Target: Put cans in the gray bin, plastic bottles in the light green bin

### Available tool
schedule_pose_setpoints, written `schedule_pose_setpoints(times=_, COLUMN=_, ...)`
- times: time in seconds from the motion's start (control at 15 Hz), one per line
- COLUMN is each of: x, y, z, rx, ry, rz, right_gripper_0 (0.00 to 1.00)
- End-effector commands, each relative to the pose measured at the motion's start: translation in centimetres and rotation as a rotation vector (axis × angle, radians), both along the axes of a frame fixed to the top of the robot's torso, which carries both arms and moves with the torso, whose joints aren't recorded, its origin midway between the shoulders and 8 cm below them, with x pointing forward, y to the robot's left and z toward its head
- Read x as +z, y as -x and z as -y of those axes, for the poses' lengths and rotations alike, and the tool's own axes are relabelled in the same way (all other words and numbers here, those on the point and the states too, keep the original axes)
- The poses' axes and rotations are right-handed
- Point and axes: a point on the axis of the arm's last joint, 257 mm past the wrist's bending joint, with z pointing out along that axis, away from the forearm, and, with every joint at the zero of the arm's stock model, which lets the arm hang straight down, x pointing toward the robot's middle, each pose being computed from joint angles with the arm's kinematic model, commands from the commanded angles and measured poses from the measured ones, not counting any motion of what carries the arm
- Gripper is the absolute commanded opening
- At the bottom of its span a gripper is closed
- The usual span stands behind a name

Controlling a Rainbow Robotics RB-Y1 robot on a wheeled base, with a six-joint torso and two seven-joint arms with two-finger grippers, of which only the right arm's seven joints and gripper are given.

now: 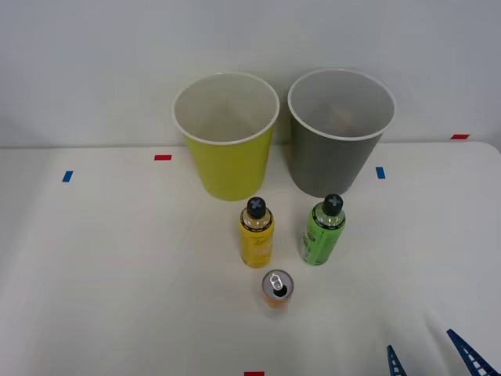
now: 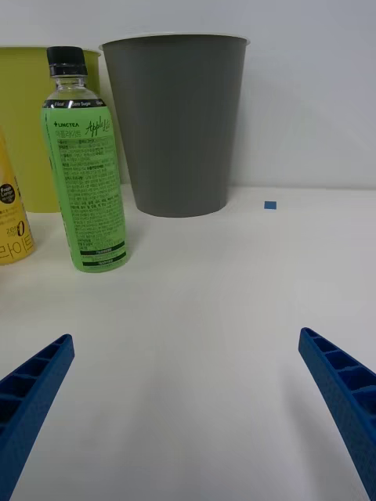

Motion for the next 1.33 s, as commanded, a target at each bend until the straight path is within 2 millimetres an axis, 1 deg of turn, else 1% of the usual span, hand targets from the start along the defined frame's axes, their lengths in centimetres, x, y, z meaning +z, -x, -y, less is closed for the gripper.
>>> schedule_pose_setpoints(times=0.07, x=0.00, y=0.00, z=0.00, rx=0.000, ry=0.000, rz=0.000, right_gripper_0=1.00)
schedule_pose_setpoints(times=1.33, x=0.00, y=0.00, z=0.00, rx=0.000, ry=0.000, rz=0.000, right_gripper_0=1.00)
